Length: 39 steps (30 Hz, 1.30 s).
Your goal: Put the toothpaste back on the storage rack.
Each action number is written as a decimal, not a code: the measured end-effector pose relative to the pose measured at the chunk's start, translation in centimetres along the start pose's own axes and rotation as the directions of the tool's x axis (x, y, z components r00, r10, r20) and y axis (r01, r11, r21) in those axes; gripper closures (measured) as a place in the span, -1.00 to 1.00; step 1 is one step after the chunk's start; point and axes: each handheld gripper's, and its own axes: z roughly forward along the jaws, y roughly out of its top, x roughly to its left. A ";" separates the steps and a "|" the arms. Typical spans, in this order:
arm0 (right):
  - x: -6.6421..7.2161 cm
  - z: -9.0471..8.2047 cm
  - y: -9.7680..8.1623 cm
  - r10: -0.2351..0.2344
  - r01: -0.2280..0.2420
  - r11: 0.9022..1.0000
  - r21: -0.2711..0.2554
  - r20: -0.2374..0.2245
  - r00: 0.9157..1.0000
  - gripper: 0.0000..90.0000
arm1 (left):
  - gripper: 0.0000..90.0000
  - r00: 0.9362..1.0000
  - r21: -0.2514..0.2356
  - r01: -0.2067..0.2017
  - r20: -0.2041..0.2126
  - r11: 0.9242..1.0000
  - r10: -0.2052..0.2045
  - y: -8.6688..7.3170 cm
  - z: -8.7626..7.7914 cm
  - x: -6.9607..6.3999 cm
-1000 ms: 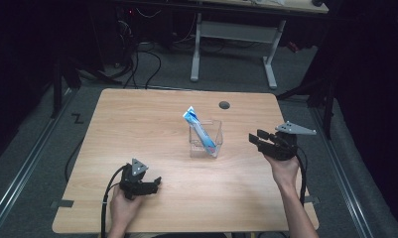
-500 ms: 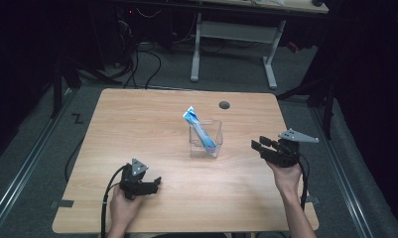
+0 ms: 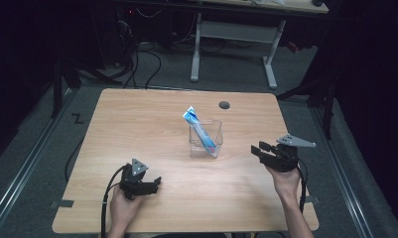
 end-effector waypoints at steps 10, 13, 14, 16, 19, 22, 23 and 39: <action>-0.2 0.8 -1.2 0.025 -0.025 1.000 0.010 -0.005 1.000 0.23 | -0.62 1.000 0.000 0.000 0.000 1.000 0.000 0.0 0.0 0.0; -0.2 1.0 -1.5 0.027 -0.027 1.000 0.016 -0.003 1.000 0.23 | -0.62 1.000 0.000 0.000 0.000 1.000 0.000 0.0 0.0 0.0; -0.2 1.1 -1.6 0.025 -0.025 1.000 0.017 0.000 1.000 0.23 | -0.62 1.000 0.000 0.000 0.000 1.000 0.000 0.0 0.0 0.0; -0.3 1.2 -1.8 0.031 -0.031 0.999 0.017 0.000 1.000 0.23 | -0.62 1.000 0.000 0.000 0.000 1.000 0.000 0.0 0.0 0.0; -0.2 1.4 -2.1 0.036 -0.036 0.999 0.020 0.001 0.999 0.23 | -0.62 1.000 0.000 0.000 0.000 1.000 0.000 0.0 0.0 0.0; -0.1 1.8 -2.5 0.040 -0.040 0.999 0.034 -0.001 0.999 0.23 | -0.62 1.000 0.000 0.000 0.000 1.000 0.000 0.0 0.0 0.0; -0.1 1.9 -2.7 0.038 -0.038 0.999 0.035 -0.001 0.999 0.23 | -0.62 1.000 0.000 0.000 0.000 1.000 0.000 0.0 0.0 0.0; 0.5 3.4 -4.5 0.026 -0.027 0.996 0.090 0.011 1.000 0.23 | -0.62 1.000 0.000 0.000 0.000 1.000 0.000 0.0 0.0 0.0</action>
